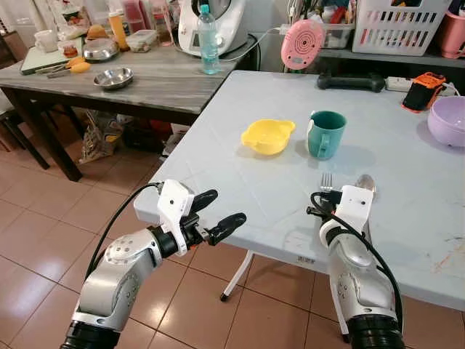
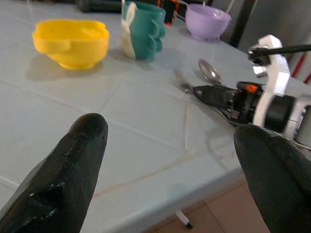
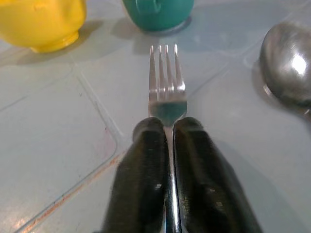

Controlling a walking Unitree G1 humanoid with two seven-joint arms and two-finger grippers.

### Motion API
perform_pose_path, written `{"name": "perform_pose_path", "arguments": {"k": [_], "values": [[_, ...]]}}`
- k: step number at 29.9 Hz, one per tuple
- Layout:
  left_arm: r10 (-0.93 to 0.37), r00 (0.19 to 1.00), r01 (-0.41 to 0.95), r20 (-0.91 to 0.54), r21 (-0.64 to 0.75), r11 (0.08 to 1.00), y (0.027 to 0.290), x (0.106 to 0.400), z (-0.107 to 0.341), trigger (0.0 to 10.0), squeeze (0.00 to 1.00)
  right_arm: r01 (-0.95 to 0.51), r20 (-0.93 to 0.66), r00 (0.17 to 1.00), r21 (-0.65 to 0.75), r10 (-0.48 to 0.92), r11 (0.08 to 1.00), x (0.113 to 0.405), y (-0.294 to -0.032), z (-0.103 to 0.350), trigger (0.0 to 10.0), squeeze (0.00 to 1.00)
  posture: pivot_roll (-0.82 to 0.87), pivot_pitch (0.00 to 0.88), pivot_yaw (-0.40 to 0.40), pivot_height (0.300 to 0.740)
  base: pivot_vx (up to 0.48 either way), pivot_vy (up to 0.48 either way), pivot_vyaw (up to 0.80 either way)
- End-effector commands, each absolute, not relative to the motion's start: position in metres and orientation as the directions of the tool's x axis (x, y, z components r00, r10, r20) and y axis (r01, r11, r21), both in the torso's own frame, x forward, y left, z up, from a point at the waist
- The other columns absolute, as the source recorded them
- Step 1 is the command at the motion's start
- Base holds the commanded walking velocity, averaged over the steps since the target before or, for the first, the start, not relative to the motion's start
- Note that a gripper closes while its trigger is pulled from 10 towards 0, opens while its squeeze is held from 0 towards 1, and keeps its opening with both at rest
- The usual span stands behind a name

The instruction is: Setting the table

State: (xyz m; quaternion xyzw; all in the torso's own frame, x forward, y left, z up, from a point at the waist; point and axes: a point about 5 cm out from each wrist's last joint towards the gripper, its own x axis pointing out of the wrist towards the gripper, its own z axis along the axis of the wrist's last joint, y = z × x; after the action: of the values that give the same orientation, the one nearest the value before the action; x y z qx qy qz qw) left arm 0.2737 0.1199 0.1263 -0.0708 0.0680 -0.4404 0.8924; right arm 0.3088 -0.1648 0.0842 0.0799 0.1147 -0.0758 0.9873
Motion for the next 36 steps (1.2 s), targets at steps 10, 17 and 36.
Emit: {"name": "perform_pose_path", "arguments": {"k": [10,17,36], "values": [[-0.765,0.641,0.755,-0.057,-0.130,0.643,0.125,0.284,0.135,10.0,0.00,0.164,-0.200,0.971,0.153,-0.132,0.975,0.314,-0.160,0.091,10.0,1.00,-0.02,0.003,0.107,0.740,0.000,0.000,0.00],[-0.618,0.786,0.614,-0.001,-0.116,0.781,0.134,0.305,0.141,10.0,0.00,0.094,-0.062,0.994,0.042,-0.092,0.995,0.312,-0.157,0.112,10.0,1.00,-0.03,0.000,0.105,0.740,0.000,0.000,0.00],[-0.371,0.929,0.370,0.013,-0.114,0.922,0.154,0.318,0.133,10.0,0.00,0.030,0.062,0.998,-0.033,-0.028,0.999,0.281,-0.161,0.128,10.0,1.00,-0.03,0.009,0.096,0.740,0.000,0.000,-0.10]]}}
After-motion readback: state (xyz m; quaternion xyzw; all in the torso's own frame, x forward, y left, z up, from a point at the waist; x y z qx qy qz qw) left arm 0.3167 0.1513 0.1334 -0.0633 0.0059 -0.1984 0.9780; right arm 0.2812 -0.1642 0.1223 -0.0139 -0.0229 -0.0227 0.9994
